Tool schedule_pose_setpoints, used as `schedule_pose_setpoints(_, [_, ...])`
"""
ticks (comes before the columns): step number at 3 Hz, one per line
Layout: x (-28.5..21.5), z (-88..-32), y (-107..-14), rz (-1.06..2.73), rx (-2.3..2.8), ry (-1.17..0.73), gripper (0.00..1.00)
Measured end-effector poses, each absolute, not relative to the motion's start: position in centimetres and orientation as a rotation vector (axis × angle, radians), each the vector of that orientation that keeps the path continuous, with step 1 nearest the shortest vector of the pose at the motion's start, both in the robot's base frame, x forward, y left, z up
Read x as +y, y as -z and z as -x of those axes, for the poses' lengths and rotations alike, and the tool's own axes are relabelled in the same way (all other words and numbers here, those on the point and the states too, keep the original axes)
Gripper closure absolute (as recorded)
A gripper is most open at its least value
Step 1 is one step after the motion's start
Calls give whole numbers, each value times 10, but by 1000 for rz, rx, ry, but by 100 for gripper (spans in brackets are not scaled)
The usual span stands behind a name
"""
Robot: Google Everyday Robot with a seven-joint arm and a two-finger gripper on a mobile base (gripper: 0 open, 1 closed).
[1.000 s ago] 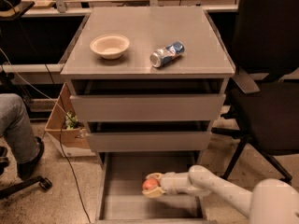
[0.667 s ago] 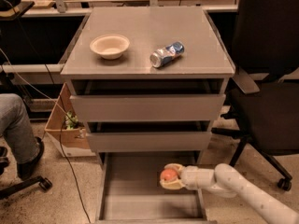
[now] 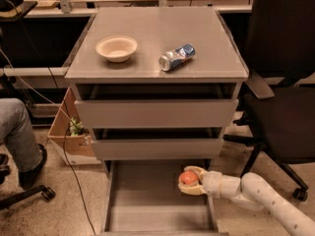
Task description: Pick apple from bottom drawer and place on counter
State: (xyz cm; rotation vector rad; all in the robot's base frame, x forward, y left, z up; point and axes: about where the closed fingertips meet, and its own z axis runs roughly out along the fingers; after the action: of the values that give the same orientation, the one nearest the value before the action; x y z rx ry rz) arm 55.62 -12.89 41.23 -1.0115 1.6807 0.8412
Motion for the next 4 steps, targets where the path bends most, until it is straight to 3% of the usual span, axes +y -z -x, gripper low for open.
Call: schedule_pose_setpoints(4, [-183,-581,-628,924,1641,-580,100])
